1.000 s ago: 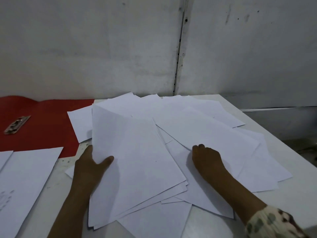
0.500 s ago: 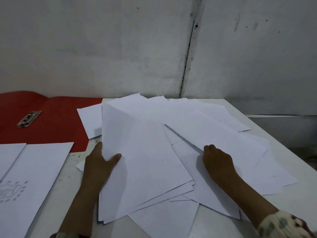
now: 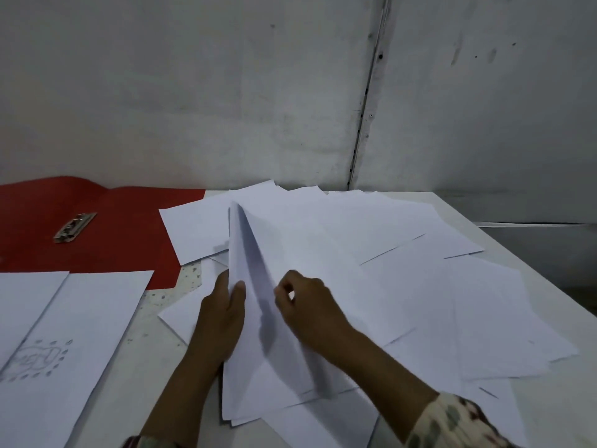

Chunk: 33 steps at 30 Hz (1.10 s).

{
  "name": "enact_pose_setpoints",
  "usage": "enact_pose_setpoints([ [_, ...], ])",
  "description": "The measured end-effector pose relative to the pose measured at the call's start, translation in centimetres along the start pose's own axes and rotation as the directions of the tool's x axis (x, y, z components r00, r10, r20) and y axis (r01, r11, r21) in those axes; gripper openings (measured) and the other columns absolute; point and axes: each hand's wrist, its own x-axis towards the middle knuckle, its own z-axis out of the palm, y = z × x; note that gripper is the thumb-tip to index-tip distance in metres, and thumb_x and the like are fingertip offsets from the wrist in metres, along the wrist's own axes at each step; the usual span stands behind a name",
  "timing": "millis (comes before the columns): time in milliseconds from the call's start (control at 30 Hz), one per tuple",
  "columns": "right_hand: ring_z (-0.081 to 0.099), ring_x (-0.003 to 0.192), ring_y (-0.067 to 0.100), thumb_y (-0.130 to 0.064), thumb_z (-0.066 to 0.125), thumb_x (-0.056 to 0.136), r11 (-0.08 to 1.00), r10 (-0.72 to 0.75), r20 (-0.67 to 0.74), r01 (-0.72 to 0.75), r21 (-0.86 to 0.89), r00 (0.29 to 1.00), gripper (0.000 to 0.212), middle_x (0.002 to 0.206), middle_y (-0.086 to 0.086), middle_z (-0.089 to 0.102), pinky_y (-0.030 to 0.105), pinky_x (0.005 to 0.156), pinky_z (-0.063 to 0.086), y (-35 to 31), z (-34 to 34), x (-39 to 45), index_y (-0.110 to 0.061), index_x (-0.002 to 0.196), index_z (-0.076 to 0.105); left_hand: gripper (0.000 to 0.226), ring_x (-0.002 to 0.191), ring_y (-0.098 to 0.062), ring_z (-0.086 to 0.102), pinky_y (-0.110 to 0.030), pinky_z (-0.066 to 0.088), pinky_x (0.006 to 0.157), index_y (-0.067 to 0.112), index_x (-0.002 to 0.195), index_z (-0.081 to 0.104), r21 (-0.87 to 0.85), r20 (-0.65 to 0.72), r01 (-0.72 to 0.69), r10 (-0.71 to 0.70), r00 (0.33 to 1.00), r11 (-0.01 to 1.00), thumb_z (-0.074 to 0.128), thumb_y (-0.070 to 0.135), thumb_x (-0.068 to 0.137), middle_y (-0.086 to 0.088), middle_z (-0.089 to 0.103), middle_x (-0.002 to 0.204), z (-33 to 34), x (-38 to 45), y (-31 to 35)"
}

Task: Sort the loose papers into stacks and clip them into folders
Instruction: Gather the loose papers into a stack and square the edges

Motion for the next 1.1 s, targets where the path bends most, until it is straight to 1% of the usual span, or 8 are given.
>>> enact_pose_setpoints([
  [200, 0.062, 0.084, 0.029, -0.027, 0.04, 0.098, 0.976, 0.03, 0.078, -0.046, 0.212, 0.997, 0.028, 0.096, 0.016, 0.066, 0.036, 0.077, 0.049, -1.6, 3.3, -0.1, -0.004, 0.099, 0.056, 0.044, 0.135, -0.027, 0.035, -0.03, 0.021, 0.112, 0.004, 0.139, 0.035, -0.075, -0.065, 0.028, -0.033, 0.997, 0.997, 0.027, 0.021, 0.1, -0.014, 0.038, 0.146, -0.1, -0.3, 0.6],
  [333, 0.063, 0.085, 0.027, -0.026, 0.042, 0.097, 0.928, 0.05, 0.151, -0.102, 0.358, 0.987, 0.023, 0.096, 0.013, 0.066, 0.041, 0.081, 0.052, -0.9, 3.2, -0.3, -0.008, 0.097, 0.057, 0.042, 0.112, -0.029, 0.052, -0.035, 0.038, 0.095, 0.005, 0.132, 0.043, 0.031, -0.028, 0.036, -0.036, 0.999, 0.999, 0.038, 0.028, 0.097, -0.016, 0.052, 0.132, -0.5, 0.2, 0.2],
  [433, 0.061, 0.078, 0.013, -0.021, 0.048, 0.095, 0.889, 0.076, 0.155, -0.138, 0.436, 0.985, 0.007, 0.089, 0.003, 0.065, 0.034, 0.08, 0.051, 0.3, 2.2, -0.4, -0.019, 0.093, 0.054, 0.042, 0.117, -0.034, 0.051, -0.039, 0.041, 0.096, 0.006, 0.135, 0.039, 0.115, -0.001, 0.033, -0.033, 0.999, 0.993, 0.045, 0.017, 0.095, -0.016, 0.051, 0.133, -0.6, 0.3, -0.1],
  [533, 0.058, 0.075, 0.006, -0.018, 0.055, 0.089, 0.913, 0.193, -0.032, -0.168, 0.373, 0.981, 0.01, 0.08, -0.01, 0.061, 0.024, 0.078, 0.044, 2.8, 0.2, 0.1, -0.019, 0.098, 0.061, 0.041, 0.115, -0.034, 0.052, -0.039, 0.041, 0.096, 0.007, 0.135, 0.041, 0.147, -0.018, 0.019, -0.017, 1.0, 0.989, 0.044, 0.014, 0.095, -0.016, 0.053, 0.131, -1.0, 0.3, -0.1],
  [667, 0.05, 0.116, 0.025, -0.025, 0.054, 0.088, 0.909, 0.412, -0.298, -0.412, 0.064, 0.861, 0.032, 0.117, 0.006, 0.062, 0.031, 0.093, 0.037, 8.1, -2.4, 1.2, -0.013, 0.117, 0.057, 0.039, 0.107, -0.038, 0.057, -0.042, 0.044, 0.089, 0.004, 0.132, 0.045, 0.21, -0.073, -0.033, 0.05, 0.996, 0.977, 0.046, 0.014, 0.094, -0.021, 0.058, 0.123, -1.8, 0.6, -0.7],
  [733, 0.043, 0.126, 0.026, -0.032, 0.051, 0.089, 0.846, 0.503, -0.297, -0.533, -0.022, 0.812, 0.044, 0.13, 0.007, 0.055, 0.035, 0.102, 0.031, 10.1, -3.3, 1.7, -0.013, 0.129, 0.048, 0.039, 0.102, -0.039, 0.059, -0.041, 0.045, 0.085, 0.003, 0.132, 0.045, 0.23, -0.073, -0.05, 0.069, 0.995, 0.972, 0.047, 0.014, 0.094, -0.023, 0.06, 0.119, -1.9, 0.9, -0.9],
  [900, 0.029, 0.137, 0.026, -0.045, 0.049, 0.089, 0.82, 0.555, -0.242, -0.573, -0.005, 0.796, 0.066, 0.144, 0.007, 0.041, 0.043, 0.115, 0.016, 11.5, -3.6, 3.6, -0.015, 0.144, 0.027, 0.041, 0.105, -0.039, 0.058, -0.045, 0.045, 0.09, 0.006, 0.134, 0.044, 0.277, -0.049, -0.058, 0.074, 0.996, 0.959, 0.046, 0.016, 0.094, -0.022, 0.06, 0.12, -1.8, 0.9, -0.9],
  [1100, 0.041, 0.129, 0.026, -0.046, 0.051, 0.088, 0.841, 0.541, -0.178, -0.534, 0.091, 0.822, 0.06, 0.134, 0.003, 0.053, 0.04, 0.111, 0.024, 11.7, -3.6, 6.4, -0.03, 0.143, 0.033, 0.042, 0.101, -0.038, 0.061, -0.043, 0.046, 0.087, 0.007, 0.132, 0.047, 0.248, -0.037, -0.087, 0.099, 0.994, 0.965, 0.05, 0.021, 0.093, -0.02, 0.062, 0.117, -1.7, 0.7, -1.0],
])
